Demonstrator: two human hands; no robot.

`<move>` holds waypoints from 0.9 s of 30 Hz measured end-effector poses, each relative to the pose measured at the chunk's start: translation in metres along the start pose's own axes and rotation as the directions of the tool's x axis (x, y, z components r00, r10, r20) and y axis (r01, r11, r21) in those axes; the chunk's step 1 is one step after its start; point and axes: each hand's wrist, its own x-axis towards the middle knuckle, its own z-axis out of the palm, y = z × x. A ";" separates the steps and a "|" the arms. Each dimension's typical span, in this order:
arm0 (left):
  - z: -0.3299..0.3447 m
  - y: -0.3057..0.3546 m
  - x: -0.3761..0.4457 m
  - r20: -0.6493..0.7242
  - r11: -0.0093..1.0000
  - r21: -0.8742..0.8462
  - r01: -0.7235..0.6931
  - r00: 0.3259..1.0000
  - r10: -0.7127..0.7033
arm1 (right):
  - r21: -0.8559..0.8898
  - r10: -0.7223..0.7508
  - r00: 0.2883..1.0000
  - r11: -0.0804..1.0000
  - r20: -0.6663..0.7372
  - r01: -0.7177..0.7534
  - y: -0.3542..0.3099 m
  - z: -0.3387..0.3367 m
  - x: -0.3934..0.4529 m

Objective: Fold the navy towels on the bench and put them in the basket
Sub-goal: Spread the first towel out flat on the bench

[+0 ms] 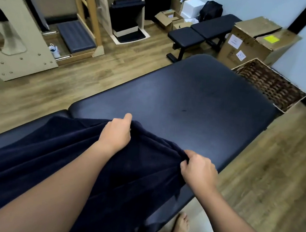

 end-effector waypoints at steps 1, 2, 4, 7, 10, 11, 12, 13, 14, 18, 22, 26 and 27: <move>0.003 0.013 0.008 -0.012 1.000 -0.019 -0.011 1.000 0.011 | 0.005 0.019 1.000 1.000 -0.010 -0.019 0.011 -0.004 0.011; 0.006 0.029 0.018 -0.023 0.999 -0.040 -0.023 0.999 0.022 | 0.012 0.034 0.999 0.999 -0.023 -0.034 0.025 -0.010 0.025; 0.015 0.064 0.038 -0.037 0.996 -0.084 -0.039 0.999 0.036 | 0.033 0.044 0.998 0.999 -0.048 -0.043 0.056 -0.022 0.052; 0.025 0.119 0.067 -0.024 0.992 -0.106 -0.069 0.997 0.067 | 0.059 0.029 0.997 0.998 -0.066 -0.025 0.100 -0.042 0.091; 0.036 0.171 0.093 0.008 0.990 -0.121 -0.076 0.997 0.077 | 0.073 0.033 0.996 0.997 -0.078 -0.027 0.142 -0.065 0.127; 0.038 0.183 0.099 0.030 0.989 -0.129 -0.073 0.997 0.077 | 0.081 0.040 0.996 0.996 -0.079 -0.034 0.152 -0.071 0.136; 0.041 0.198 0.107 0.052 0.989 -0.129 -0.078 0.995 0.085 | 0.093 0.048 0.995 0.995 -0.083 -0.040 0.163 -0.079 0.148; 0.044 0.211 0.116 0.075 0.989 -0.122 -0.085 0.993 0.095 | 0.104 0.053 0.995 0.994 -0.088 -0.044 0.173 -0.086 0.159; 0.047 0.222 0.123 0.097 0.989 -0.115 -0.094 0.990 0.105 | 0.112 0.055 0.994 0.993 -0.094 -0.044 0.182 -0.091 0.170; 0.056 0.257 0.156 0.153 0.991 -0.094 -0.097 0.982 0.110 | 0.125 0.062 0.993 0.991 -0.100 -0.049 0.205 -0.103 0.210; 0.061 0.278 0.201 0.170 0.984 -0.128 -0.127 0.974 0.148 | 0.119 0.101 0.989 0.989 -0.111 -0.088 0.221 -0.115 0.252; 0.059 0.311 0.258 0.143 0.957 -0.215 -0.193 0.963 0.226 | 0.087 0.154 0.967 0.986 -0.201 -0.139 0.237 -0.142 0.297; 0.059 0.321 0.271 0.143 0.950 -0.239 -0.202 0.960 0.240 | 0.097 0.171 0.959 0.983 -0.227 -0.153 0.241 -0.151 0.308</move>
